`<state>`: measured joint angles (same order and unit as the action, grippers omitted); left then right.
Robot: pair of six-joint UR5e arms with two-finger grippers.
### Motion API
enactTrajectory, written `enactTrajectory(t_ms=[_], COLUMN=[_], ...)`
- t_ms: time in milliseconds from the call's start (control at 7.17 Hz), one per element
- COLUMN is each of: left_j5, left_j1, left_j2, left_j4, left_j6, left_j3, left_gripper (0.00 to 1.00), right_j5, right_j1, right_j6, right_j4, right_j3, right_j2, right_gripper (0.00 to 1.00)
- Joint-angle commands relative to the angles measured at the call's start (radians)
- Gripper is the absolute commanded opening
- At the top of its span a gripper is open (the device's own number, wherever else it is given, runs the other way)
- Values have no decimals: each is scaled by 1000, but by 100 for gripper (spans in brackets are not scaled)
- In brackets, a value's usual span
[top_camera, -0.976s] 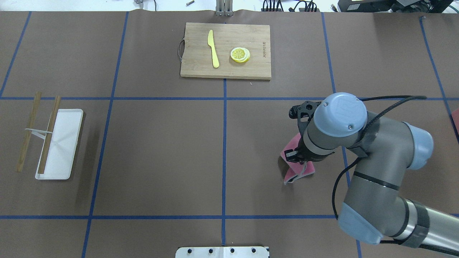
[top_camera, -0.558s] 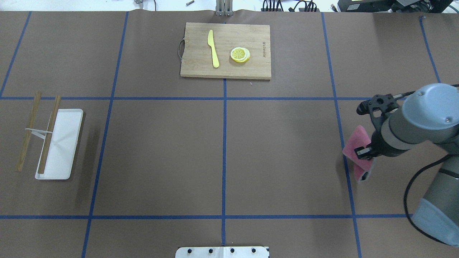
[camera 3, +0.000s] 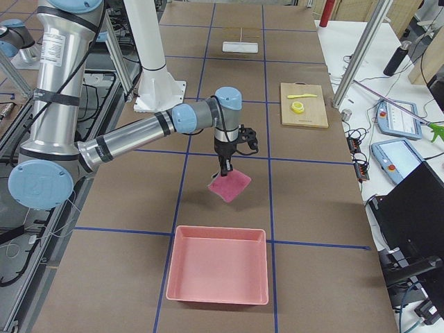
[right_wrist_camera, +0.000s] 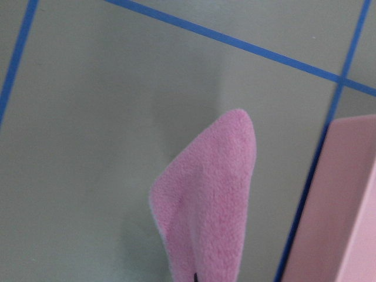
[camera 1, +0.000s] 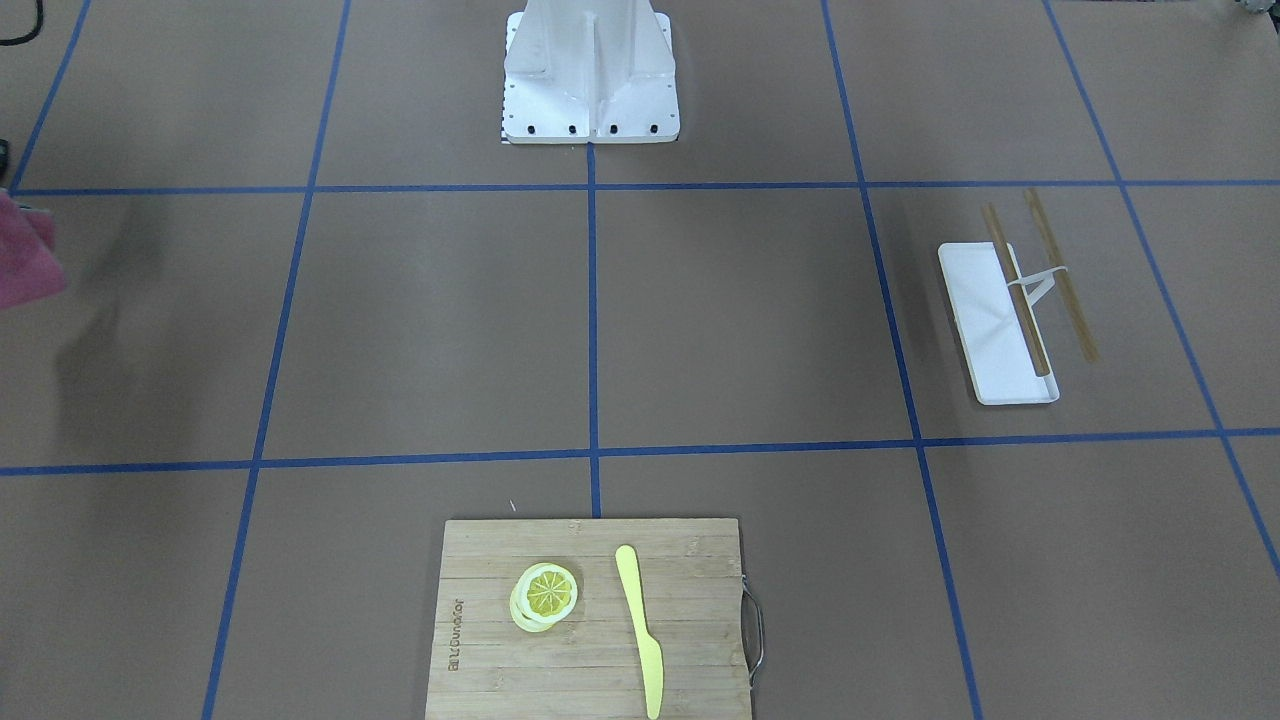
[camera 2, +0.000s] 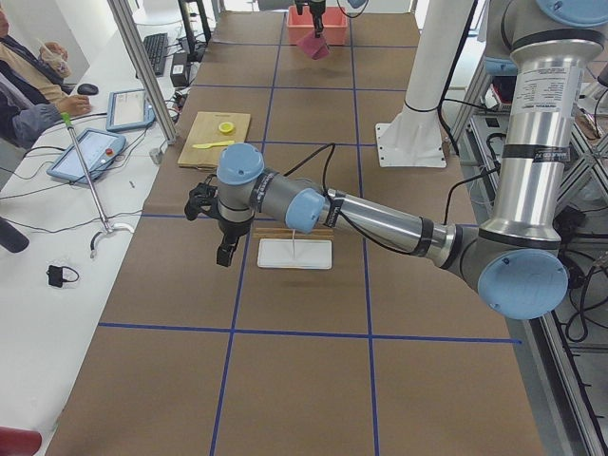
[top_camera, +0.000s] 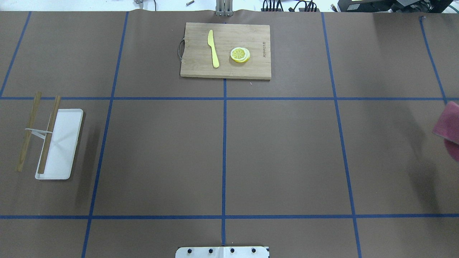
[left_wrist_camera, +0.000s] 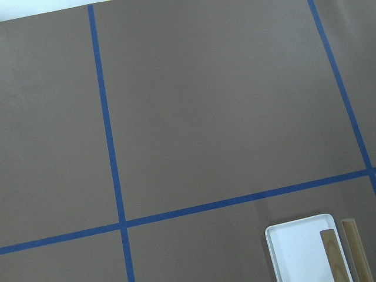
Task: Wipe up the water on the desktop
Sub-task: 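Carry the cloth with the right gripper into the pink bin and release it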
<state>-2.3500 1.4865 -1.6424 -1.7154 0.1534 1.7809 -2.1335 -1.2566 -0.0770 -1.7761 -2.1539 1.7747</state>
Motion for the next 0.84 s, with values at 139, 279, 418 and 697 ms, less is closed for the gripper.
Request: enactTrajectory(t_ms=[139,279,418,697], left_j5=[0,0,0,0], left_j1=[-2,-2,-2,0], left_j2=[-2,-5,-5,-1], left_j4=[0,0,0,0], left_j6=[0,2,2,2], left_j3=[-1,-3,0,8], left_gripper=[98,98,98,98], right_j5=[-12,-11,-12,-29], right_j1=[-329,-371,-380,-386], right_j6=[424,468,468,453], right_j4=[-105,-105,-102,-95], right_j3=[141,178,218,290], right_j2=[17,19,22,19], right_gripper=[0,0,0,0])
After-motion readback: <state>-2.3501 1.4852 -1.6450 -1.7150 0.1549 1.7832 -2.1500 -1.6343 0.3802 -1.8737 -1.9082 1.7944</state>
